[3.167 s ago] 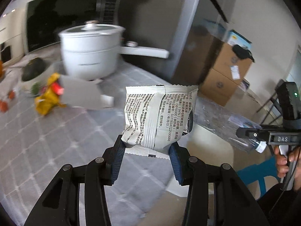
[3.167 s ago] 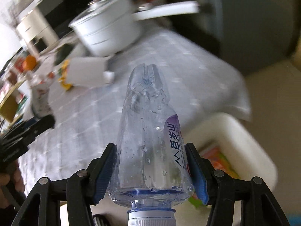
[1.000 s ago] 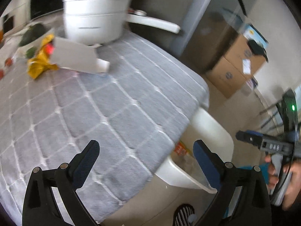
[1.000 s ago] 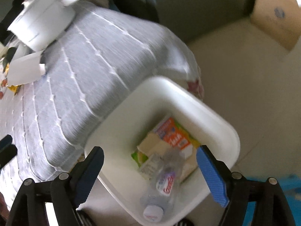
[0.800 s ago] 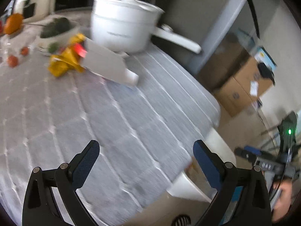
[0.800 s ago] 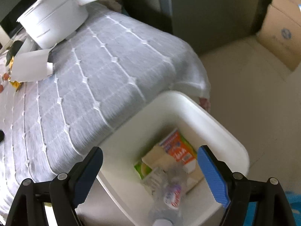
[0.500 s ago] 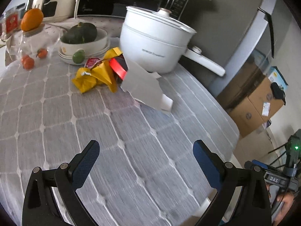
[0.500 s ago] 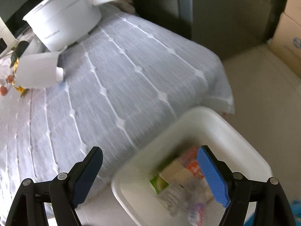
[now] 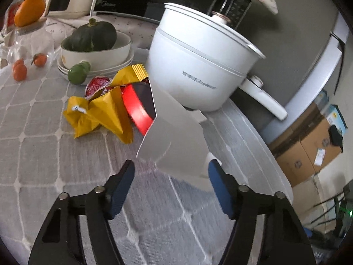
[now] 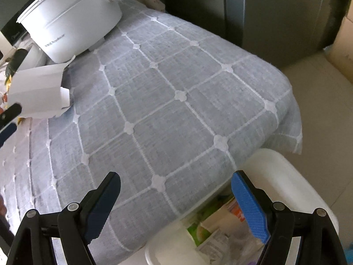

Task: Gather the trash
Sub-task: 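Grasp the blue box with the left gripper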

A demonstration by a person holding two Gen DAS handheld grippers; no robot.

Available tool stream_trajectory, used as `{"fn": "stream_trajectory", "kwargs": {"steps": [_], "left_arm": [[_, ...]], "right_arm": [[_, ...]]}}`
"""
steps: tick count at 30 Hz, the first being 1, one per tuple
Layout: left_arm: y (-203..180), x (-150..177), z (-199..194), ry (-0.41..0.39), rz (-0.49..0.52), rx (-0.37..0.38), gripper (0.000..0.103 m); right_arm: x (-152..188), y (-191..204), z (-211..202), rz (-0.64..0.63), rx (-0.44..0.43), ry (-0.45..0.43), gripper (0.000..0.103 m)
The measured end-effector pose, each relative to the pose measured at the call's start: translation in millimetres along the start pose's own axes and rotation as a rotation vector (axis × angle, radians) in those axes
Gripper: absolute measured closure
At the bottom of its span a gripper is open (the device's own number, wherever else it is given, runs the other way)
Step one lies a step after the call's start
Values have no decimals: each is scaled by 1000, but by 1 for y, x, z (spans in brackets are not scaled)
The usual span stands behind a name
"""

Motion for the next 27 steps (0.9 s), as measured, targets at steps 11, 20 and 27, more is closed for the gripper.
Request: {"fn": "stream_trajectory", "kwargs": {"steps": [11, 20, 27], "left_arm": [[-25, -1, -2, -6, 66, 48, 95], [-51, 0, -72, -28, 120, 156, 101], [-18, -9, -152, -123, 18, 192, 101]], "right_arm": [[0, -12, 8, -6, 18, 23, 17], [3, 1, -1, -37, 20, 7, 17], [11, 20, 0, -89, 25, 11, 17]]}}
Point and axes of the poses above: each gripper's, at about its wrist camera, not at the fingertips, and z roughly the way its jaws point, y to its left, x to its underside, the point moved 8 cm from there along z, roughly the way its jaws point, and after that the axes turned 6 degrees about -y, right-handed, at the moved point
